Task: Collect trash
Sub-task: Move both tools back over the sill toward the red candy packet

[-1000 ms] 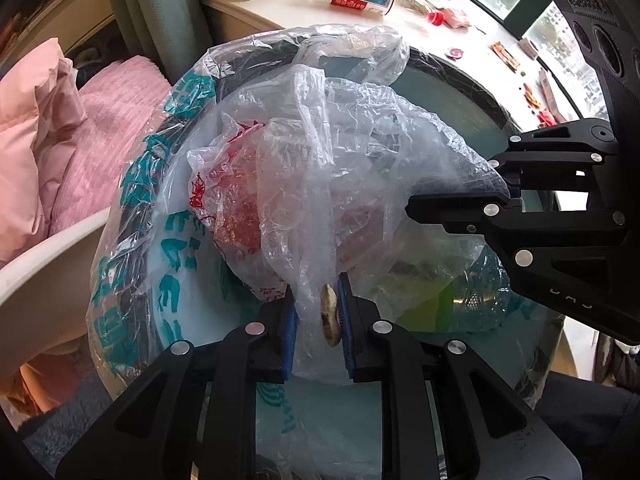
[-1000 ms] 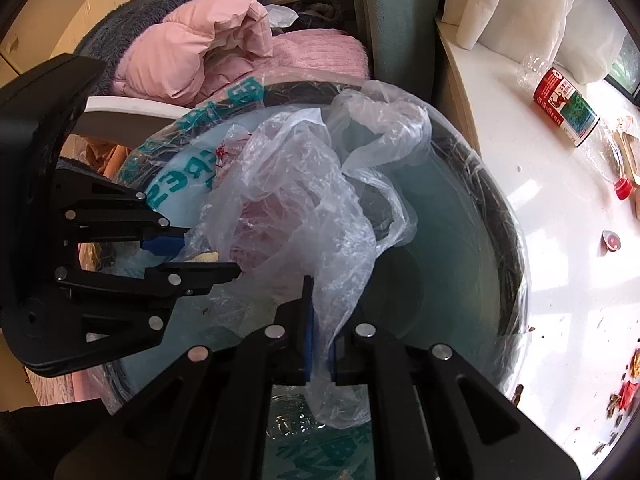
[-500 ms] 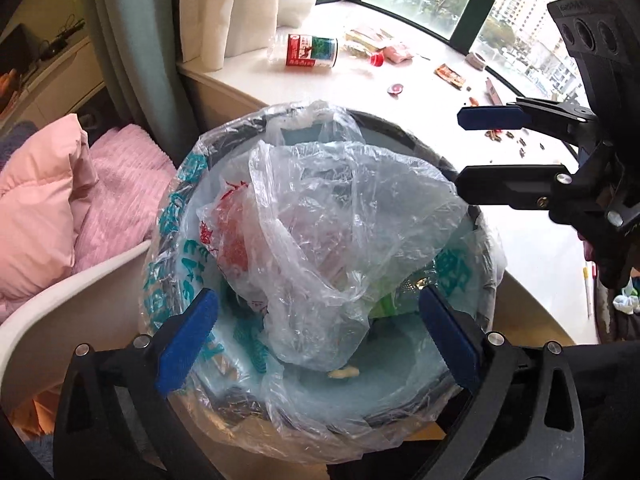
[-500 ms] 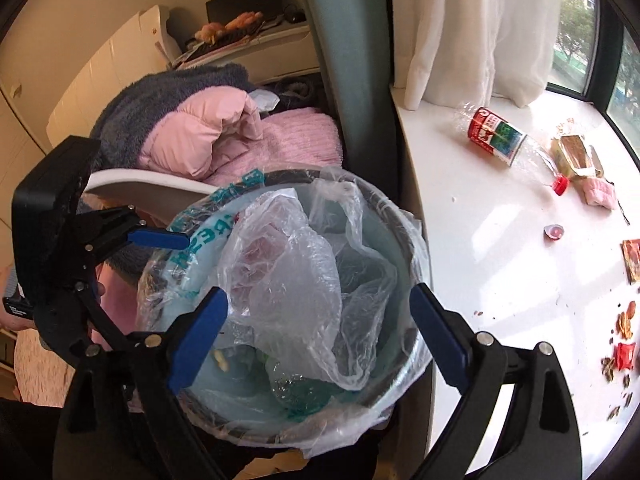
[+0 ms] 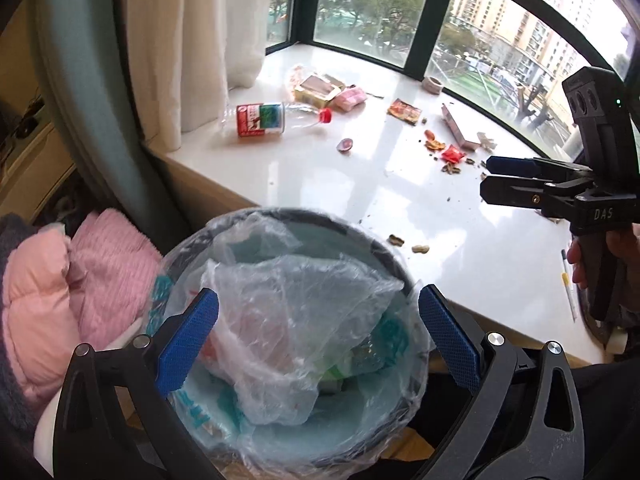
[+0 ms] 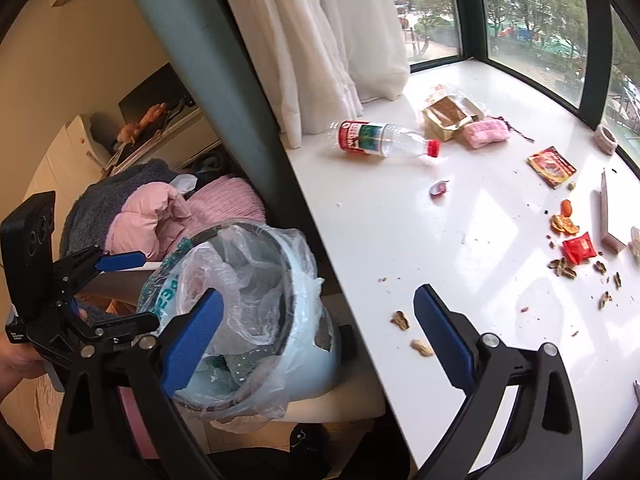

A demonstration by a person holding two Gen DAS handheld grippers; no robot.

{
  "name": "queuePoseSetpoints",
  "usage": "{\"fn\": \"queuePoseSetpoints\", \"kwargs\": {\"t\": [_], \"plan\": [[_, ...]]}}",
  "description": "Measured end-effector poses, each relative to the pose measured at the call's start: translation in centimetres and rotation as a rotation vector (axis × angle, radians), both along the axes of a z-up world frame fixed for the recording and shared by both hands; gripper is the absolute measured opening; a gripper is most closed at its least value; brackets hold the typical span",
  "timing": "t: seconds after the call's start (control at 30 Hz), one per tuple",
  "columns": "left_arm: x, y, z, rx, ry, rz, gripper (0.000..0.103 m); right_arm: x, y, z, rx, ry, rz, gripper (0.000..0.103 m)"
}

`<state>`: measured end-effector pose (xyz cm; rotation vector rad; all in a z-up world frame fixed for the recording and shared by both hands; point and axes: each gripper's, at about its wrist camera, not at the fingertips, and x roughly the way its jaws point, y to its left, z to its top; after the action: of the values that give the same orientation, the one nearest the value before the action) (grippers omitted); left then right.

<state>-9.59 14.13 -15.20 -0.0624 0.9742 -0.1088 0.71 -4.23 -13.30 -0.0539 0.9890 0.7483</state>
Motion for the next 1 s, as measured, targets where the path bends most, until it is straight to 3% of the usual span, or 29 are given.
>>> {"fn": "queuePoseSetpoints", "kwargs": {"t": [0.4,1.0], "plan": [[5.2,-8.1,1.6,-0.003,-0.041,-0.217,0.097,0.9,-8.3,0.6,0.009,-0.01,-0.188,0.093],[14.2,-17.8,1.7,0.019,-0.062,-0.438,0.097,5.2,-18.6,1.0,0.012,-0.035,-0.421,0.093]]}}
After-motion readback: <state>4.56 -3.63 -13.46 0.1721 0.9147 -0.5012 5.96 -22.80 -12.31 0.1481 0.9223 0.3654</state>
